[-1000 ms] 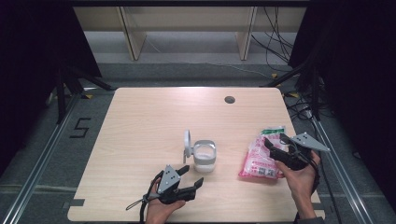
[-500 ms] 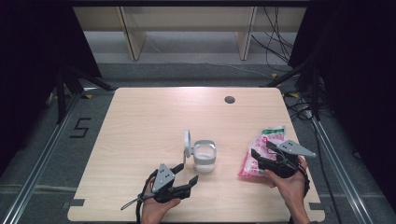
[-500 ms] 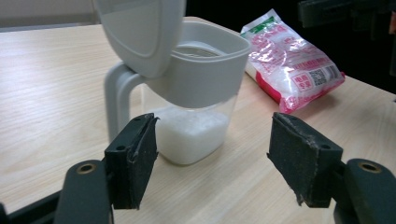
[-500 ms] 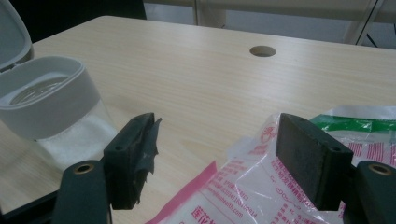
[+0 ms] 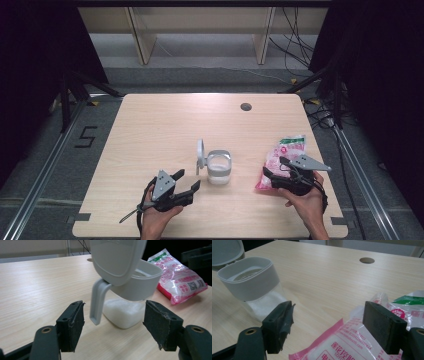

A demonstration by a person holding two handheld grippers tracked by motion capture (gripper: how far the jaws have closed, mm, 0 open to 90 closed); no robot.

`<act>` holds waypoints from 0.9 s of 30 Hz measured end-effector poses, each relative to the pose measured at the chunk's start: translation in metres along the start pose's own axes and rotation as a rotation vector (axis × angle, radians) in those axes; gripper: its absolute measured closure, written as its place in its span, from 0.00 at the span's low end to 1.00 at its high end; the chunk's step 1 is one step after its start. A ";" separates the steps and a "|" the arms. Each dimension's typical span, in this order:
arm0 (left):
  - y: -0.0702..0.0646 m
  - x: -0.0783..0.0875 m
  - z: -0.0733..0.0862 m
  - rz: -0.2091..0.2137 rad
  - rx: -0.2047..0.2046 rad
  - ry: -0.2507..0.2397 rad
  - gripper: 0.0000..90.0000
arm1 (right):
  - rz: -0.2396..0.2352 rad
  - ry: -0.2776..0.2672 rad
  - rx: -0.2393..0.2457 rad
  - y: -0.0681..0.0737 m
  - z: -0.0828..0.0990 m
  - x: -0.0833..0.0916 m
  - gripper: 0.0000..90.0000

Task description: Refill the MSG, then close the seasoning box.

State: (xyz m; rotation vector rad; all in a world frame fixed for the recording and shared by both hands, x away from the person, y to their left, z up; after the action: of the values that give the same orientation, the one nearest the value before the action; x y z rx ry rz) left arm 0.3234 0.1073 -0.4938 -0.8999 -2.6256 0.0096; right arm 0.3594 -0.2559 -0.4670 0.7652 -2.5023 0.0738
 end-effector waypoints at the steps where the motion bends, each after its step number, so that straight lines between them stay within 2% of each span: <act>1: 0.002 0.000 0.000 -0.006 -0.001 -0.005 0.36 | -0.005 0.000 -0.031 0.004 0.001 0.000 0.28; 2: 0.004 0.001 -0.001 -0.016 -0.003 0.001 0.36 | -0.008 0.019 -0.025 0.004 0.002 0.001 0.27; 4: 0.007 0.001 -0.002 -0.024 -0.002 0.002 0.36 | -0.012 -0.003 0.007 0.004 0.002 -0.001 0.26; 6: 0.010 0.001 -0.003 -0.036 -0.007 0.006 0.37 | -0.019 0.008 -0.016 0.008 0.003 0.000 0.26; 7: 0.012 0.001 -0.004 -0.039 -0.001 0.001 0.37 | -0.020 0.004 0.005 0.007 0.003 0.000 0.25; 8: 0.013 0.001 -0.004 -0.043 -0.006 0.004 0.37 | -0.027 0.028 -0.013 0.010 0.004 0.001 0.25; 9: 0.014 0.001 -0.005 -0.042 -0.013 0.004 0.38 | -0.029 0.023 -0.017 0.011 0.005 0.001 0.25; 10: 0.015 0.001 -0.006 -0.043 -0.012 0.004 0.38 | -0.036 0.015 -0.016 0.011 0.005 0.000 0.25; 11: 0.015 0.000 -0.006 -0.044 -0.014 0.003 0.38 | -0.037 0.020 0.012 0.010 0.005 0.000 0.25; 13: 0.017 0.000 -0.008 -0.052 -0.010 0.004 0.39 | -0.034 0.025 0.001 0.012 0.006 0.001 0.25; 14: 0.018 0.000 -0.009 -0.050 -0.017 0.005 0.40 | -0.036 0.019 0.017 0.012 0.006 0.001 0.25; 15: 0.018 -0.001 -0.010 -0.054 -0.012 0.002 0.41 | -0.035 0.035 -0.017 0.015 0.008 0.002 0.25; 16: 0.018 -0.001 -0.010 -0.060 -0.003 -0.002 0.43 | -0.045 0.024 -0.007 0.016 0.008 0.001 0.25; 17: 0.020 -0.002 -0.012 -0.058 -0.020 -0.005 0.43 | -0.038 0.028 0.018 0.014 0.008 0.002 0.25; 18: 0.021 -0.003 -0.013 -0.057 -0.021 -0.012 0.44 | -0.045 0.032 0.000 0.017 0.009 0.002 0.25; 19: 0.022 -0.004 -0.014 -0.055 -0.026 -0.015 0.46 | -0.045 0.039 -0.003 0.017 0.010 0.003 0.25; 20: 0.022 -0.004 -0.015 -0.054 -0.028 -0.014 0.49 | -0.048 0.033 0.023 0.015 0.010 0.002 0.25; 21: 0.024 -0.005 -0.017 -0.046 -0.039 -0.016 0.49 | -0.056 0.025 -0.001 0.017 0.011 0.002 0.25; 23: 0.024 -0.007 -0.018 -0.039 -0.041 -0.018 0.55 | -0.045 0.038 -0.007 0.017 0.012 0.004 0.26; 24: 0.025 -0.007 -0.019 -0.042 -0.049 -0.018 0.56 | -0.044 0.038 0.023 0.015 0.012 0.005 0.26; 26: 0.027 -0.009 -0.020 -0.033 -0.051 -0.034 0.62 | -0.043 0.034 0.024 0.015 0.012 0.006 0.26; 27: 0.027 -0.009 -0.021 -0.034 -0.053 -0.040 0.64 | -0.044 0.038 -0.004 0.018 0.013 0.006 0.26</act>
State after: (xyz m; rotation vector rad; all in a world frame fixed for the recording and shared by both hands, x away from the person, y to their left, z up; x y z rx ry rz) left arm 0.3537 0.1213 -0.4807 -0.8807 -2.6895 -0.0520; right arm 0.3394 -0.2466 -0.4734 0.8097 -2.4478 0.0669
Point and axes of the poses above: each handheld gripper's, and its own axes: x roughly backward along the jaws, z roughly out of its underside, y roughly to its left, the point moved 2 cm from there along -x, roughly forward along the jaws, and after that the axes turned 2 degrees about y, right-handed, at the moved point
